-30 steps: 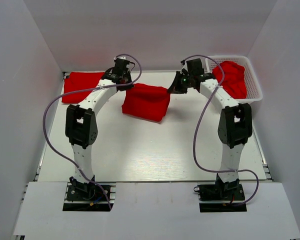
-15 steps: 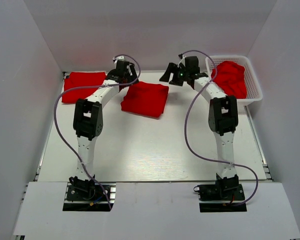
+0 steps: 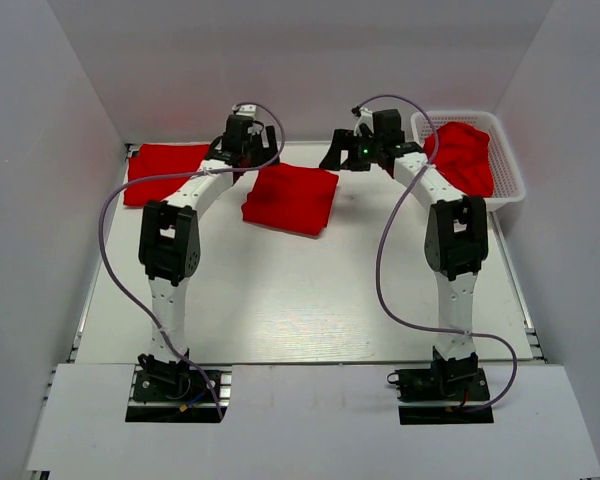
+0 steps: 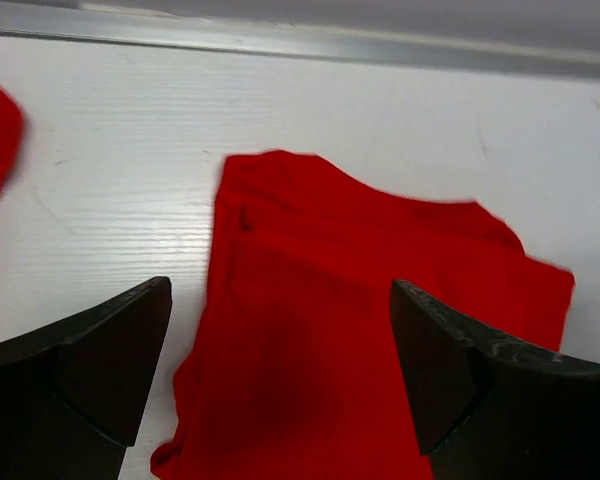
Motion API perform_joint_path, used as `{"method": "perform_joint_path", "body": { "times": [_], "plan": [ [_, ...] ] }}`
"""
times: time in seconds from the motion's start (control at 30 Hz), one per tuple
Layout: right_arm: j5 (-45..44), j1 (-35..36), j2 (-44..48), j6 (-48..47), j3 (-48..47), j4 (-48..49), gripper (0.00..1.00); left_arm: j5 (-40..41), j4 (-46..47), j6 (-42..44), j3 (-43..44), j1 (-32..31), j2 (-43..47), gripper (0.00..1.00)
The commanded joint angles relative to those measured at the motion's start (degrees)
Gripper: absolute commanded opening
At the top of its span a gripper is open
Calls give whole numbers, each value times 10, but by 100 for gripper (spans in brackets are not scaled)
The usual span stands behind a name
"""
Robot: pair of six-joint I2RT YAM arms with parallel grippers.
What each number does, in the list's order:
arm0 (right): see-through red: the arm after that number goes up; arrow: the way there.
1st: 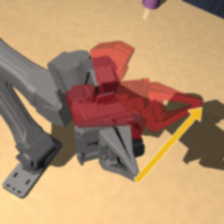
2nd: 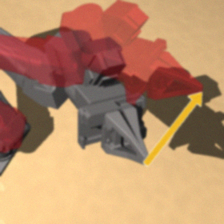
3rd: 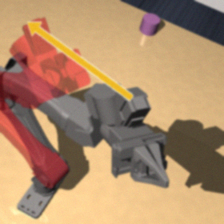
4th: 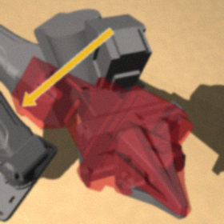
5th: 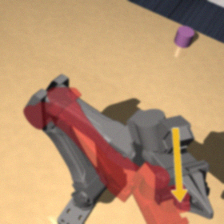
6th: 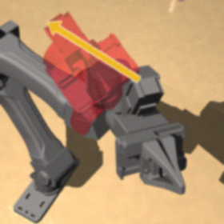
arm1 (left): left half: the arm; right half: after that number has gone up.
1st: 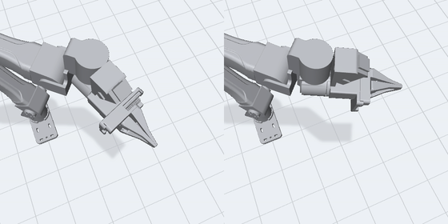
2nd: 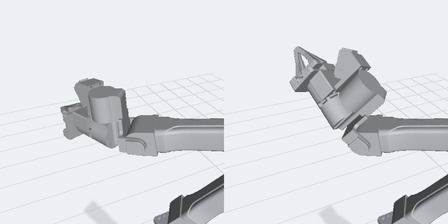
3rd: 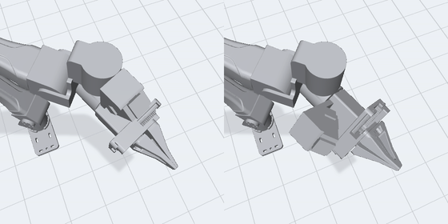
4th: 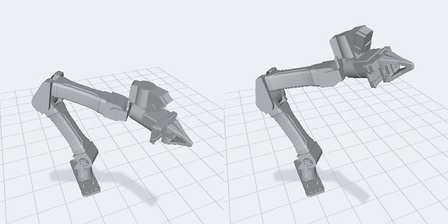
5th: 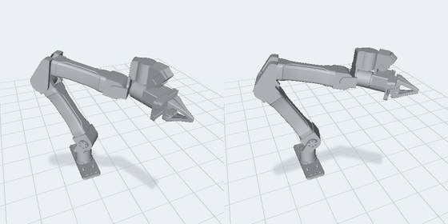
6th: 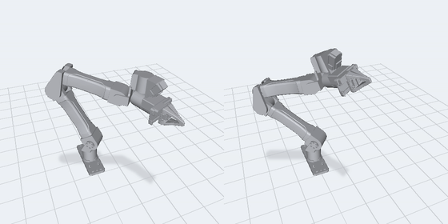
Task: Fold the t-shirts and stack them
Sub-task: Fold the long partially folded tshirt into a neat square
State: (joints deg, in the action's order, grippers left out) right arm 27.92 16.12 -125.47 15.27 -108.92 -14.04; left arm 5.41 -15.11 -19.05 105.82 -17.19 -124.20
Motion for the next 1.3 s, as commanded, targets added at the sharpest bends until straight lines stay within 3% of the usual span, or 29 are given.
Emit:
{"method": "perform_joint_path", "body": {
  "times": [0.0,0.17,0.3,0.4,0.5,0.8,0.9,1.0,1.13,1.27],
  "plan": [
    [15,19,10,-34,22,-47,90,-135,-8,80,12,-16,5,100],
    [23,15,1,-13,30,-8,90,-174,-13,95,47,-21,-53,88],
    [39,30,-51,-1,-8,6,90,-181,-18,106,97,-21,-102,83],
    [45,30,-82,6,-26,27,90,-175,-32,106,129,-21,-141,83],
    [46,25,-100,17,-4,108,90,-164,-26,111,136,-15,-162,83],
    [15,23,-177,46,-37,141,90,-128,18,101,167,-3,-225,83],
    [13,22,-189,46,-49,118,90,-133,23,95,167,-3,-225,83],
    [20,20,-192,42,-70,109,90,-133,23,87,167,-3,-220,100],
    [20,22,-167,23,-117,78,90,-104,4,81,200,-3,-182,100],
    [8,23,-73,2,-104,78,90,-62,-11,67,211,-3,-120,100]
  ]
}}
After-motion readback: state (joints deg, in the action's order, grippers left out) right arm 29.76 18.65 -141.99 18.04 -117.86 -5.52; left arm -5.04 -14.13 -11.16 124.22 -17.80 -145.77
